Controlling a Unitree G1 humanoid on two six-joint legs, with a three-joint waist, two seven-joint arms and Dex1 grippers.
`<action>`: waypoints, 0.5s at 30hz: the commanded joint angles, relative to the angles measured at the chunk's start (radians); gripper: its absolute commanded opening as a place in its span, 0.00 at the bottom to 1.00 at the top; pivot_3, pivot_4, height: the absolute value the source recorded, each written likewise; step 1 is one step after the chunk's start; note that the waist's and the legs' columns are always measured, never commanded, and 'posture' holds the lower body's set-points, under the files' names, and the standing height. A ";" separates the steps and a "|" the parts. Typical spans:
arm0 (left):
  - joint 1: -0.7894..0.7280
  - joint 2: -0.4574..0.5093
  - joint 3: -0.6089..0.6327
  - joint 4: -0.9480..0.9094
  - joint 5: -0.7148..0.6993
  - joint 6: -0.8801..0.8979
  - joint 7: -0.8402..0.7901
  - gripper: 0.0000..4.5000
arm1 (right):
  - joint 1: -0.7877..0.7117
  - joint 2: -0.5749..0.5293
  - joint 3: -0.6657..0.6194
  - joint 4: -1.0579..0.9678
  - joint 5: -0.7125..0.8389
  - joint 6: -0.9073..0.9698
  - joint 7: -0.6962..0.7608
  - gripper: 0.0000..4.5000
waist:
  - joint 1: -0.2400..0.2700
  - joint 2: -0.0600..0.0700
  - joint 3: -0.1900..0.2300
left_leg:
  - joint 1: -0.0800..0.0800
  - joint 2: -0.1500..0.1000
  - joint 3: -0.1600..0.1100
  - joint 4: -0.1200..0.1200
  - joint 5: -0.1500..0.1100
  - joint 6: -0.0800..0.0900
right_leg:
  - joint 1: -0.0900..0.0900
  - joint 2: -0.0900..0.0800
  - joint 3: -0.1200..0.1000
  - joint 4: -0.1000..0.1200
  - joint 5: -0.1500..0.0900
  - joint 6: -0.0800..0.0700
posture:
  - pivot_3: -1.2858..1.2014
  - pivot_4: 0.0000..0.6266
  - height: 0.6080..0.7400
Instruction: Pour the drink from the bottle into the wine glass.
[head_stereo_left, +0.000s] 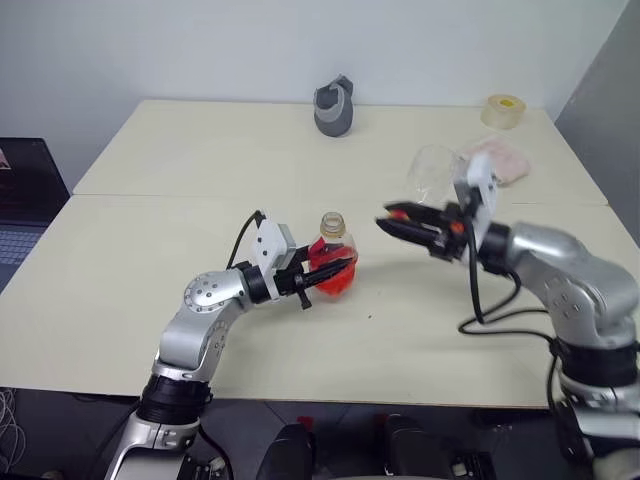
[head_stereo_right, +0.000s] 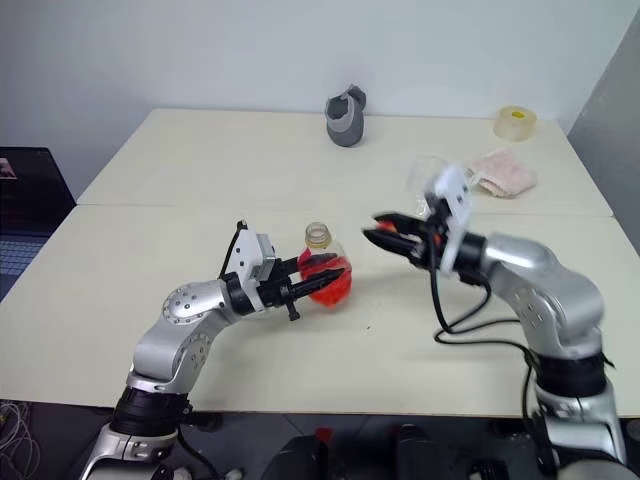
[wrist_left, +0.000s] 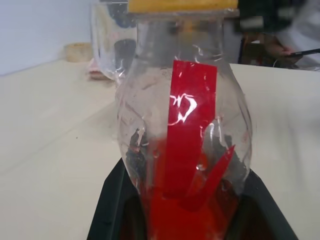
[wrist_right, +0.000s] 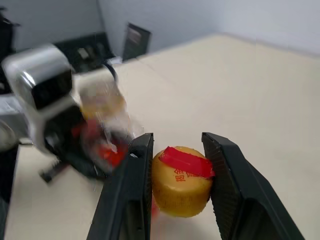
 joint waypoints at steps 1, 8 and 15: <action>0.000 0.003 0.017 -0.071 -0.028 0.001 0.013 0.28 | 0.073 0.006 -0.051 -0.100 -0.061 -0.041 -0.119 0.28 | -0.004 0.000 0.000 | 0.000 0.000 0.000 0.000 0.000 0.000 | 0.000 0.001 0.000 0.000 0.000 0.000 | 0.52 0.24 1.00; -0.001 -0.022 -0.004 -0.090 -0.032 0.021 0.051 0.28 | 0.280 0.153 -0.007 -0.096 -0.260 -0.217 -0.341 0.28 | -0.004 0.000 0.000 | 0.002 0.001 0.002 0.000 0.000 0.000 | 0.001 0.003 0.000 0.000 0.000 0.000 | 0.52 0.24 1.00; -0.037 -0.047 -0.012 -0.059 -0.024 0.010 0.063 0.28 | 0.310 0.315 0.036 0.071 -0.367 -0.363 -0.446 0.28 | -0.003 0.000 0.000 | 0.002 0.001 0.003 0.000 0.001 -0.001 | 0.001 0.003 0.000 0.000 0.000 0.000 | 0.52 0.24 1.00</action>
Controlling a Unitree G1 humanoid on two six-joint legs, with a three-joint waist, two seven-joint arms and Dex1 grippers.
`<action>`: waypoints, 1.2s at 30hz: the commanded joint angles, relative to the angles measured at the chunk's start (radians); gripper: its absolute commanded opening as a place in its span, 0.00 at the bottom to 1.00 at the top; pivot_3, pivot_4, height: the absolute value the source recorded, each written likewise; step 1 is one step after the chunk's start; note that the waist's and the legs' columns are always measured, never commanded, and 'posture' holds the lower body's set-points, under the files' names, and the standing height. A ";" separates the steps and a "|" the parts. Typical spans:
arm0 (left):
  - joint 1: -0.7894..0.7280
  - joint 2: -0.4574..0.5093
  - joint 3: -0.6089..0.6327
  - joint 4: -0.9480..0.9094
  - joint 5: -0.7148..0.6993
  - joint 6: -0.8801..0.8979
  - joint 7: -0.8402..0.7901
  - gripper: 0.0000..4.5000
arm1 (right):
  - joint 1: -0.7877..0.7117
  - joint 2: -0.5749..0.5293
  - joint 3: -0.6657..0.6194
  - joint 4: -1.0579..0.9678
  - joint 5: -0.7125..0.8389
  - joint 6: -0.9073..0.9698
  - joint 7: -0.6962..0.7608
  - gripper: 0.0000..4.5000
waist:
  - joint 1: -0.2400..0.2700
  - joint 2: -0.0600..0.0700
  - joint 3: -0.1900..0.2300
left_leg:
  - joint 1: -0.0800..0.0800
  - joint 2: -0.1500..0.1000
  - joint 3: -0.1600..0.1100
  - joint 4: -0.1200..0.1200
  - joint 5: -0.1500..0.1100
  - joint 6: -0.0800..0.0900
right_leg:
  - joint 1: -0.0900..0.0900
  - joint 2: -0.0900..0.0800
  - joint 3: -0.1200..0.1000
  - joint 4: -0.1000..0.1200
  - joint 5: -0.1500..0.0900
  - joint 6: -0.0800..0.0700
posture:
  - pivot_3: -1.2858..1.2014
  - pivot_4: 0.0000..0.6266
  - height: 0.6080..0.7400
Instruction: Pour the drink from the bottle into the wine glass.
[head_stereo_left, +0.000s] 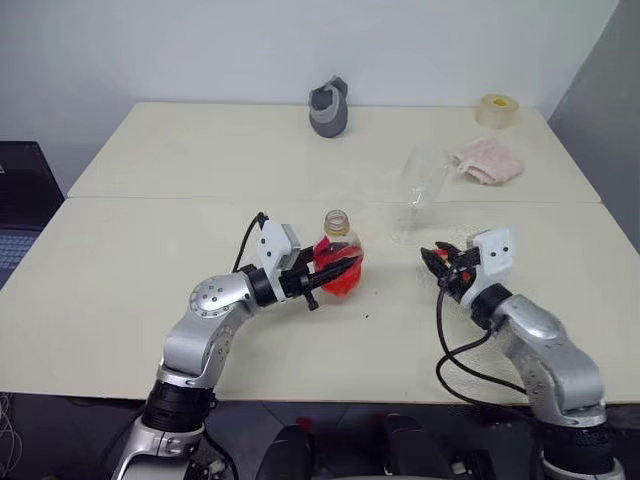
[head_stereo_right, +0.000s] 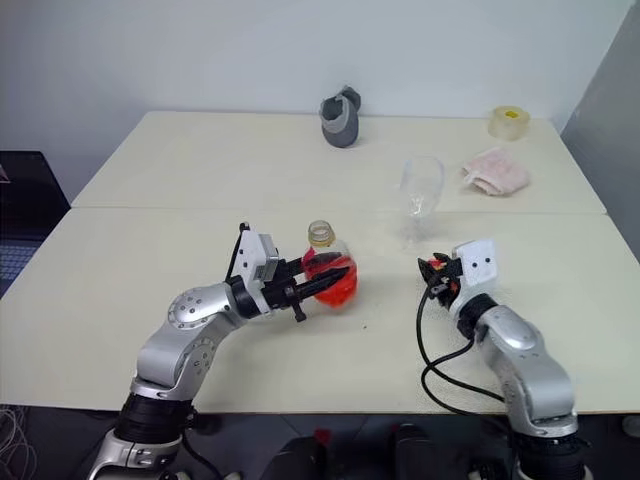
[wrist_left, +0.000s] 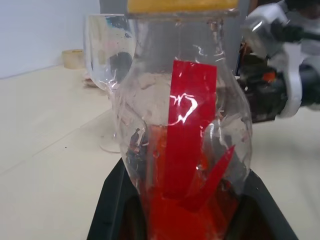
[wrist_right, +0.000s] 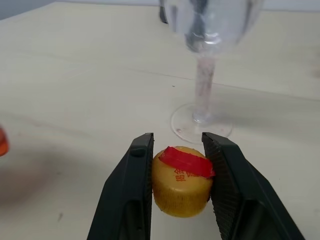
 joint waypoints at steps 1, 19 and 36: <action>-0.033 -0.006 0.003 -0.019 -0.008 -0.024 0.000 0.28 | -0.007 0.049 0.001 0.050 -0.028 -0.077 -0.039 0.28 | 0.000 0.000 0.000 | 0.000 0.000 0.000 0.000 0.000 0.000 | 0.000 0.000 0.000 0.000 0.000 0.000 | 0.52 0.24 1.00; -0.033 -0.020 0.024 0.005 0.012 -0.052 0.037 0.28 | 0.040 -0.030 -0.001 -0.012 -0.006 -0.014 0.056 0.99 | 0.000 0.000 0.000 | 0.000 0.000 0.000 0.000 0.000 0.001 | 0.000 0.000 0.000 0.000 0.000 0.000 | 0.52 0.24 1.00; -0.235 0.009 0.199 0.358 0.165 -0.160 0.347 0.28 | -0.276 -0.165 0.052 -0.195 0.390 0.147 0.342 0.99 | -0.001 0.000 0.000 | 0.001 -0.001 0.000 0.001 0.000 0.001 | 0.001 0.000 -0.001 0.000 0.000 0.000 | 0.52 0.24 1.00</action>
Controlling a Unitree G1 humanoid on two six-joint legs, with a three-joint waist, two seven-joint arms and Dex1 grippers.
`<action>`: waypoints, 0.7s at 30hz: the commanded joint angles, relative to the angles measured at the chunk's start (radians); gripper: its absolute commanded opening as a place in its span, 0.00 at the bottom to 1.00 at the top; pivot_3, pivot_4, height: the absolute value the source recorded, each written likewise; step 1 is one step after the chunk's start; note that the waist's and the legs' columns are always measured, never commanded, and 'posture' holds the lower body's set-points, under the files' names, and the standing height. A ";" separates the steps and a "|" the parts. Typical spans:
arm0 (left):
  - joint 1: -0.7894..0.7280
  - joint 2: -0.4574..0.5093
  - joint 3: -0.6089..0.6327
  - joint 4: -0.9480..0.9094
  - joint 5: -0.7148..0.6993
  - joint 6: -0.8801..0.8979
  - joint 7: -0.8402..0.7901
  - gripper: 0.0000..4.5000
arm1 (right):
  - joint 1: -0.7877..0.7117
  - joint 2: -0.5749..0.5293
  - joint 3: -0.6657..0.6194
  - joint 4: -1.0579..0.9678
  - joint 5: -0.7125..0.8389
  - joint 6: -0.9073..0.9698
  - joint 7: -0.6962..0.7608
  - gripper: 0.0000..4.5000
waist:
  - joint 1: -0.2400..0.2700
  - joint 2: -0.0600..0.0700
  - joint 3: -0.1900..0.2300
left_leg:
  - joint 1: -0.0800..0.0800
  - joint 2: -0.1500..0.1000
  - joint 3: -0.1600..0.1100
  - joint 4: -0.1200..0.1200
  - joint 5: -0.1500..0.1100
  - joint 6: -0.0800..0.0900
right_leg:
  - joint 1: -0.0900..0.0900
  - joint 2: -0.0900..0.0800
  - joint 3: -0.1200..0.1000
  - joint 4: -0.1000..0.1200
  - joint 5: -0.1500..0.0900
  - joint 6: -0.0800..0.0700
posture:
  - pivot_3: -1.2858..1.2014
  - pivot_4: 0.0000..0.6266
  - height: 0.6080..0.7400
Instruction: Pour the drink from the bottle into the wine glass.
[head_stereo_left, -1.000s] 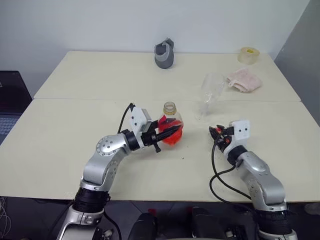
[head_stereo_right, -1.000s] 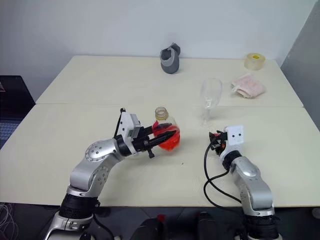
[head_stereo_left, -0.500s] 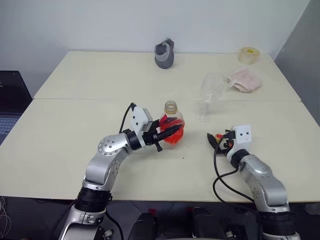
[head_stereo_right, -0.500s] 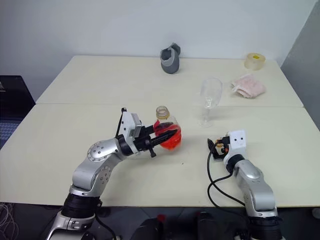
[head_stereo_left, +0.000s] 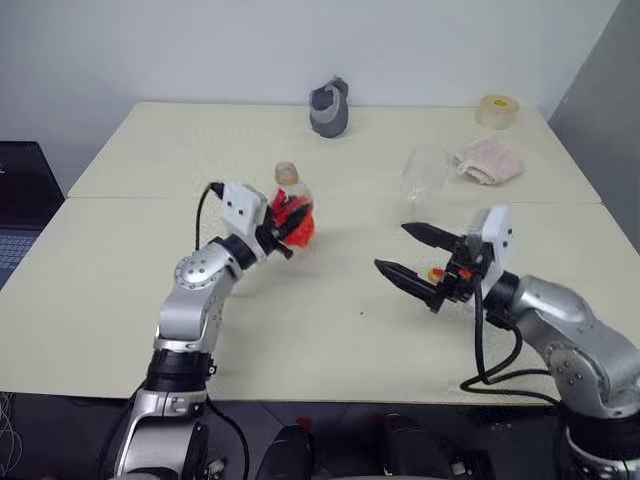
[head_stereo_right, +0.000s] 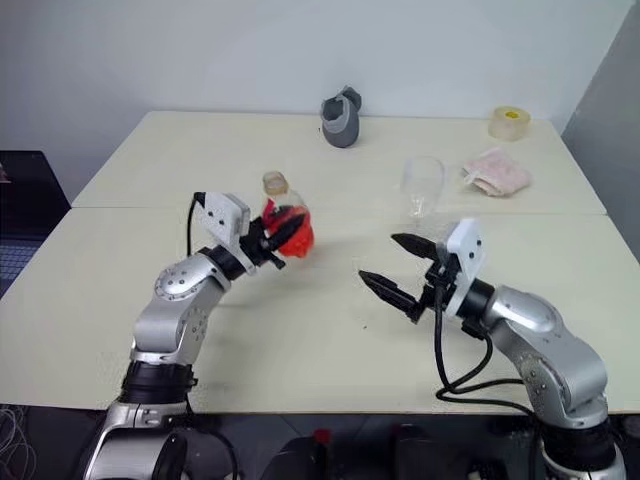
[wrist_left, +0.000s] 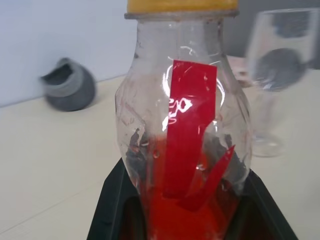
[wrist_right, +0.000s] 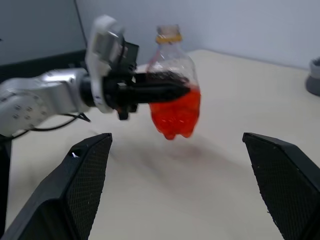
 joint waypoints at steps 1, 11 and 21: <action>-0.054 0.011 0.055 0.044 0.027 -0.068 0.067 0.28 | -0.082 0.028 0.040 0.007 0.023 0.013 -0.011 0.99 | 0.000 0.000 0.000 | 0.000 0.000 -0.001 0.000 0.000 0.000 | 0.000 0.000 -0.001 0.000 0.000 0.000 | 0.52 0.24 1.00; -0.073 0.005 0.120 0.240 0.107 -0.214 0.267 0.28 | -0.123 0.046 0.105 0.087 -0.027 -0.040 0.027 0.99 | 0.001 -0.001 0.000 | -0.001 -0.001 -0.003 0.000 0.002 -0.004 | -0.001 -0.002 0.000 0.000 0.000 0.000 | 0.52 0.24 1.00; -0.170 -0.019 0.153 0.506 0.084 -0.383 0.265 0.28 | -0.134 0.068 0.113 0.117 -0.049 -0.058 0.013 0.99 | 0.001 -0.001 -0.001 | -0.002 -0.001 -0.002 0.001 0.002 -0.004 | -0.001 -0.002 -0.001 0.000 0.000 0.000 | 0.52 0.24 1.00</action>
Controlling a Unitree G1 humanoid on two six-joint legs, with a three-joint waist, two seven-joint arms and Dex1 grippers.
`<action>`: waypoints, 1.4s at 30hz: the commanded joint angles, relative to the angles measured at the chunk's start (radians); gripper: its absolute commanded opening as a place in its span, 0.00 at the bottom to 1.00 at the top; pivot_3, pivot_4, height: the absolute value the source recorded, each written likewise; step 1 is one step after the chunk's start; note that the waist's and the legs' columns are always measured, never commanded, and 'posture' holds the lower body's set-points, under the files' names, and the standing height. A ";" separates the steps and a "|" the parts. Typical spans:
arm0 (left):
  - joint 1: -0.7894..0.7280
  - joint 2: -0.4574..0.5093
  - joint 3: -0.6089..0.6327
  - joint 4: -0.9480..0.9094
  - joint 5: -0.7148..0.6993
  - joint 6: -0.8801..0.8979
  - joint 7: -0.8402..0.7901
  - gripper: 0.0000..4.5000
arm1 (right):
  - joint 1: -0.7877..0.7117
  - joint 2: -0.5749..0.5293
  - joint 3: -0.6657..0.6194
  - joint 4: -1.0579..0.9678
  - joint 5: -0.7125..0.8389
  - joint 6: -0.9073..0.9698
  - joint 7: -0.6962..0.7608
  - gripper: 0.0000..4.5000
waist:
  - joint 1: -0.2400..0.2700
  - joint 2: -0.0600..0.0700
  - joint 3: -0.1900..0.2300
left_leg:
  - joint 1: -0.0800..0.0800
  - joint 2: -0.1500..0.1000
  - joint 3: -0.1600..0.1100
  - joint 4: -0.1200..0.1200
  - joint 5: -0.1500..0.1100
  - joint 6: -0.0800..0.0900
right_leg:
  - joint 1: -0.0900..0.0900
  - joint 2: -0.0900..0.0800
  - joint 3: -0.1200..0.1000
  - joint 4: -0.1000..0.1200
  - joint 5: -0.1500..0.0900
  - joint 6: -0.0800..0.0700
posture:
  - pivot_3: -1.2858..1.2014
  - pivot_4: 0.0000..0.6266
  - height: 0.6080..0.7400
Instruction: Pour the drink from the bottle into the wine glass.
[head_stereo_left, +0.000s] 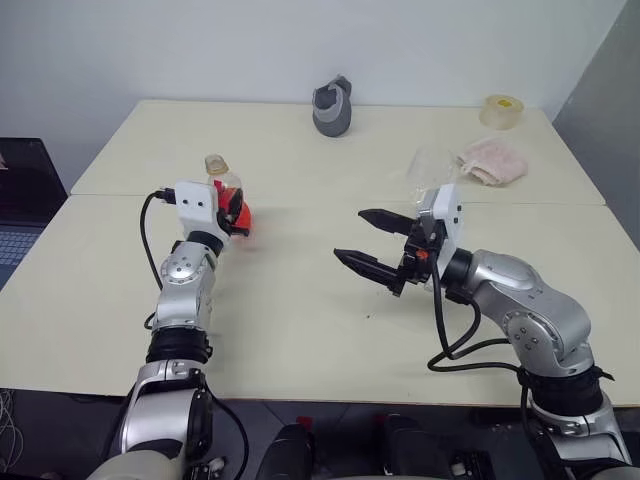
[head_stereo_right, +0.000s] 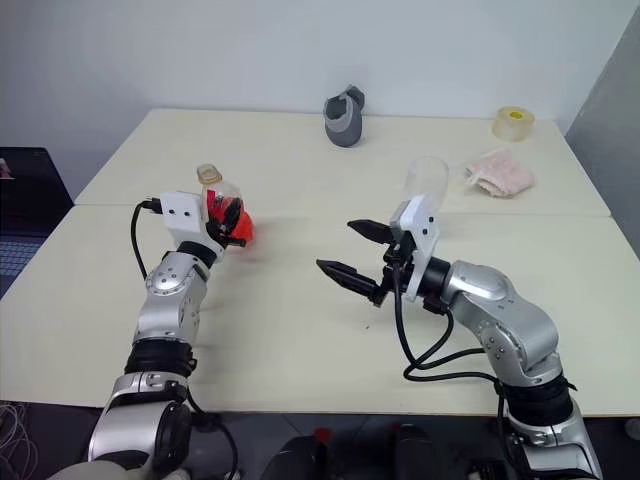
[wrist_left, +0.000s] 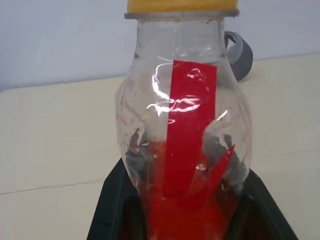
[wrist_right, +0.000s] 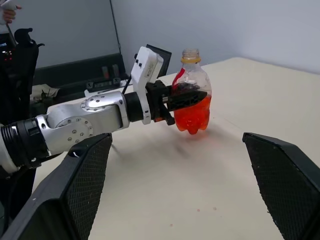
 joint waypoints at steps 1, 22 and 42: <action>-0.049 0.001 0.010 0.052 0.002 -0.077 -0.002 0.28 | -0.026 0.013 -0.014 -0.008 -0.003 -0.020 -0.007 0.99 | 0.000 0.000 0.000 | 0.000 0.000 0.000 0.000 0.000 0.000 | 0.000 0.000 0.000 0.000 0.000 0.000 | 0.52 0.24 1.00; 0.146 -0.030 -0.001 -0.186 0.012 0.003 0.041 1.00 | -0.011 0.019 -0.023 -0.012 -0.027 -0.046 -0.030 1.00 | -0.002 0.000 0.000 | 0.000 0.000 -0.001 0.000 0.000 0.000 | -0.001 0.000 0.001 0.001 0.000 0.000 | 0.52 0.24 1.00; 0.611 0.036 -0.113 -1.044 -0.206 0.502 -0.176 1.00 | 0.254 -0.043 -0.056 0.080 -0.292 -0.136 -0.206 1.00 | 0.002 -0.001 -0.001 | 0.001 0.001 0.002 -0.001 -0.002 0.003 | 0.001 0.000 0.002 0.001 0.000 0.000 | 0.52 0.24 1.00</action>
